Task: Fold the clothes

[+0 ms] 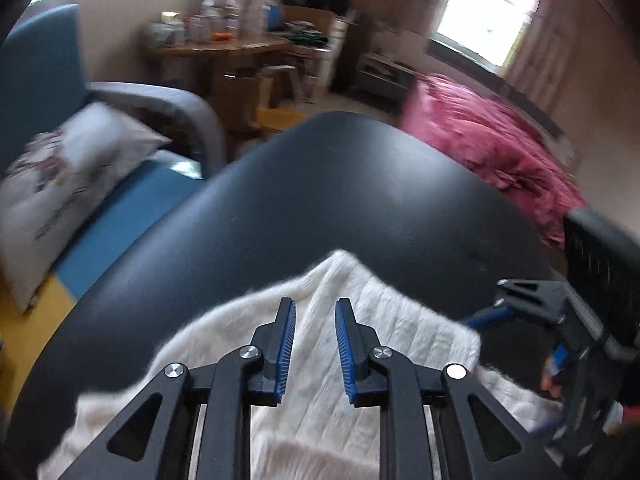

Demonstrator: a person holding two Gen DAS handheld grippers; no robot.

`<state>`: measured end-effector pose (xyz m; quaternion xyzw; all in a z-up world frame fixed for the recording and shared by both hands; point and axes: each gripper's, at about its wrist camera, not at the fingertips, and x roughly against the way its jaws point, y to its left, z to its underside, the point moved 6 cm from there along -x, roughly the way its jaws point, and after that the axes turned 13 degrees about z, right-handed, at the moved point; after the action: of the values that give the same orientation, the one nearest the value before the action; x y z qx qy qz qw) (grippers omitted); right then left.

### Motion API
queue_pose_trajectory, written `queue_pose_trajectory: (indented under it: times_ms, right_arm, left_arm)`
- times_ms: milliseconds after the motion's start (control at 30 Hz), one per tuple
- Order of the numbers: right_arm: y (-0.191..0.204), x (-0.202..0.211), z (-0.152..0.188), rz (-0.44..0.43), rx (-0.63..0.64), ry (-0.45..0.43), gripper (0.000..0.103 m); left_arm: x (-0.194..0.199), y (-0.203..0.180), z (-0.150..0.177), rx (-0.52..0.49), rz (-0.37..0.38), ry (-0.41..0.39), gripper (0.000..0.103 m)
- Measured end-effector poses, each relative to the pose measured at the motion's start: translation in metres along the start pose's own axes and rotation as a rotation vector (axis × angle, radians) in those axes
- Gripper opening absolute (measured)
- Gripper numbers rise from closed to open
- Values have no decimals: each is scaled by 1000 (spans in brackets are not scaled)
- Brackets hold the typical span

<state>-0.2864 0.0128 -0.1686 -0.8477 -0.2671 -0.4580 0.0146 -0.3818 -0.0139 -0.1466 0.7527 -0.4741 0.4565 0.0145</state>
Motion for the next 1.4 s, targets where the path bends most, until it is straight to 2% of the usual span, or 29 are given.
queue_pose_trajectory:
  times_ms: [33,100,167,200,300,367,400,600,667,733,767,867,900,967,1167,1200,1267,1333,1400]
  right_arm:
    - [6,-1,3,-1,62,-7,103]
    - [10,1,8,15,146,-35,103]
    - [4,8,5,74,175,-72,103]
    - [4,14,3,66,182,-90,103]
    - [10,37,-1,-35,207,-132,103]
    - [22,35,0,-73,283,-122,103]
    - [28,31,-1,-78,312,-113,103]
    - [29,-9,13,18,396,14,103]
    - [26,-16,25,70,411,58,103]
    - [21,-16,34,100,414,51,103]
    - [19,-15,38,112,414,41,103]
    - [16,-13,40,114,373,23,103]
    - [15,-13,40,110,357,20,103]
    - [13,-12,39,103,326,14,103]
    - [21,-13,43,147,372,28,103]
    - [21,-12,44,146,371,29,103]
    - [22,-2,40,113,346,26,103]
    - [23,14,33,61,314,-16,103]
    - [24,27,24,20,310,-32,103]
  left_arm:
    - [-7,1,-2,-1,43,34,23]
    - [-21,10,-5,-4,45,95,23]
    - [-32,19,-6,10,72,134,23]
    - [-36,22,-5,22,98,145,23]
    - [-45,29,-8,57,181,156,23]
    - [-46,29,-10,83,239,156,23]
    - [-49,29,-11,81,244,170,23]
    - [-62,21,-17,46,281,210,21]
    - [-66,10,-18,-32,250,210,6]
    - [-61,-2,-21,-87,205,156,4]
    - [-53,-8,-23,-104,213,80,4]
    - [-31,-16,-23,-105,212,-77,4]
    - [-34,-14,-22,-114,172,-78,4]
    - [-54,-3,-14,-76,88,6,4]
    - [-58,-1,-15,-23,12,66,11]
    - [-50,-1,-15,-7,6,41,15]
    - [-34,0,-15,23,-5,-10,16]
    - [-14,2,-11,50,10,-52,16]
    - [-12,-6,0,30,23,-41,16]
